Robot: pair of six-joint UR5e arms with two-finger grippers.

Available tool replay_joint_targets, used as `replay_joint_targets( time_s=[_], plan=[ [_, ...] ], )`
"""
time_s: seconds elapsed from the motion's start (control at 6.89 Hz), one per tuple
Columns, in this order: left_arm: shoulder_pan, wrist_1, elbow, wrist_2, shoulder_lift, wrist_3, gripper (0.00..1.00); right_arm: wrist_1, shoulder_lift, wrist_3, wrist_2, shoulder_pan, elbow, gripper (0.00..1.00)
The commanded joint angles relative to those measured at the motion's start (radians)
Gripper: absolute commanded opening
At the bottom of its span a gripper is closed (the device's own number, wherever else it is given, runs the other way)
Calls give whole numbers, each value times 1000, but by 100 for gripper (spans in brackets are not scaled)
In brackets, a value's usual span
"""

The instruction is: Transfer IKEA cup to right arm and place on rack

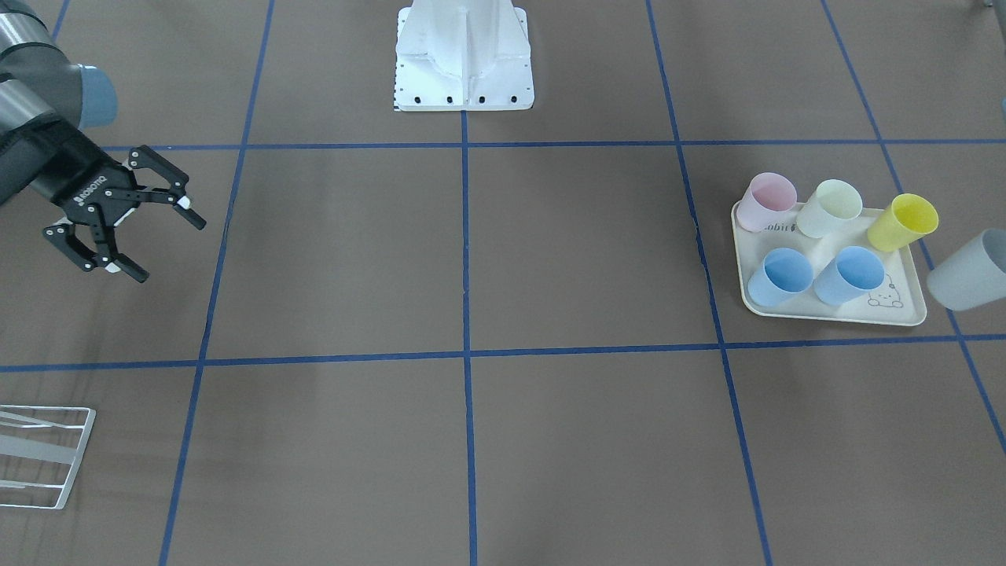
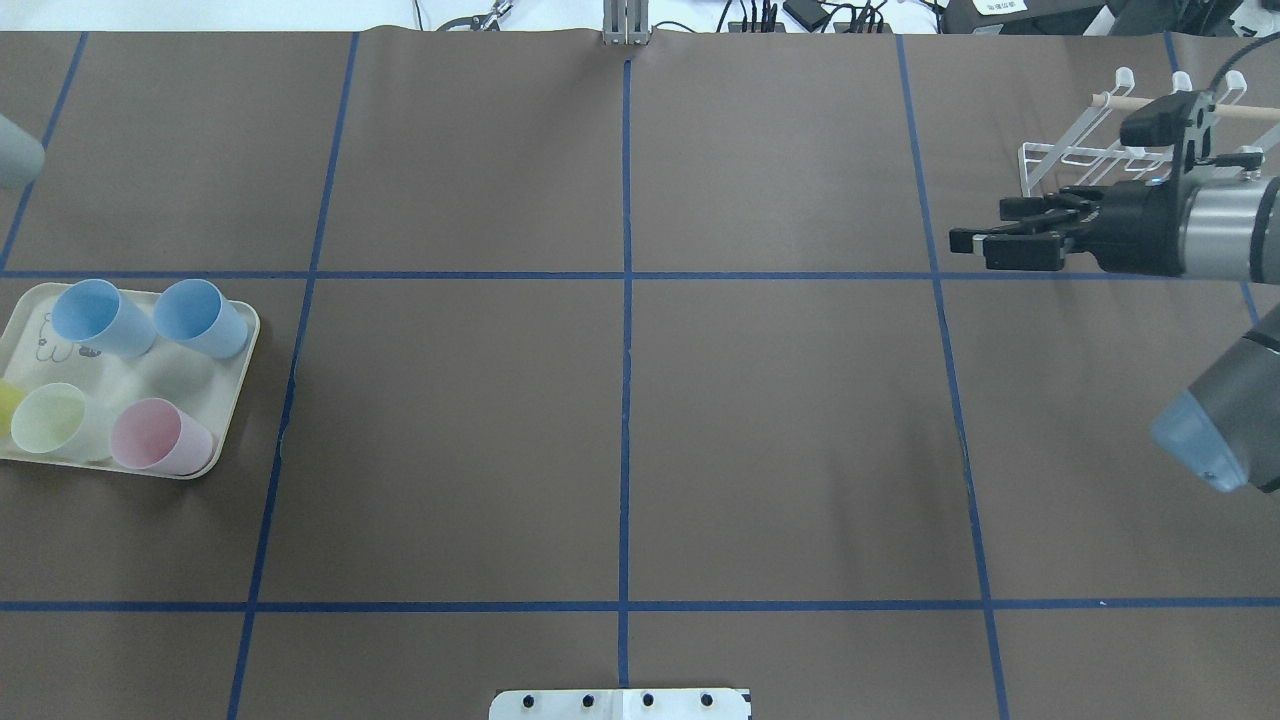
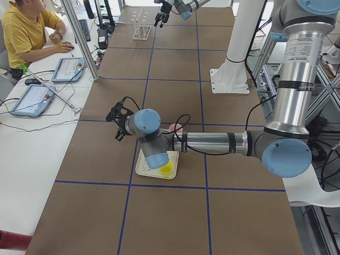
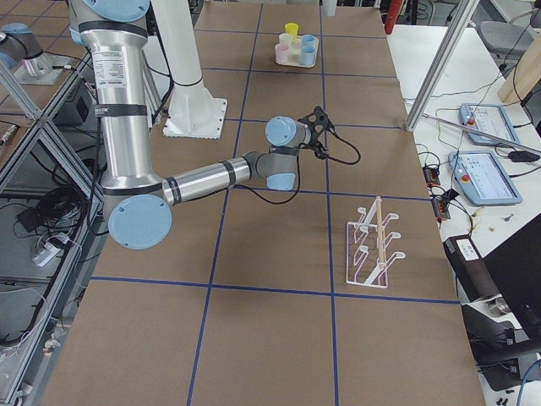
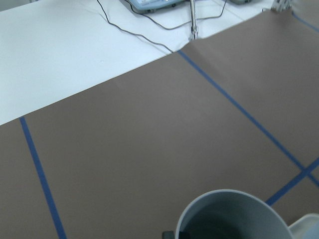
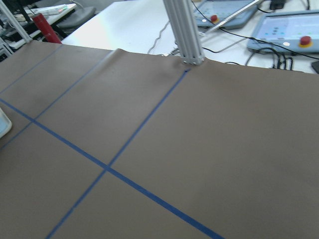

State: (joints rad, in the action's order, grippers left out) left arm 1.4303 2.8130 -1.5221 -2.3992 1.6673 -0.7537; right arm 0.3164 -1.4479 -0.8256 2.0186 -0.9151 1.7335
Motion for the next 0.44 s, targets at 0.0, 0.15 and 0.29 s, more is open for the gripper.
replay_joint_targets(
  time_s=[0.0, 0.15, 0.29],
  plan=[
    [-112, -6, -233, -11, 17, -456, 0, -43, 101, -1, -122, 98, 1, 99],
    [-198, -6, -306, -5, 50, -636, 0, -101, 103, 17, -297, 190, 0, 99],
    [-281, -7, -331, 6, 98, -802, 0, -109, 113, 184, -342, 276, -2, 99]
  ],
)
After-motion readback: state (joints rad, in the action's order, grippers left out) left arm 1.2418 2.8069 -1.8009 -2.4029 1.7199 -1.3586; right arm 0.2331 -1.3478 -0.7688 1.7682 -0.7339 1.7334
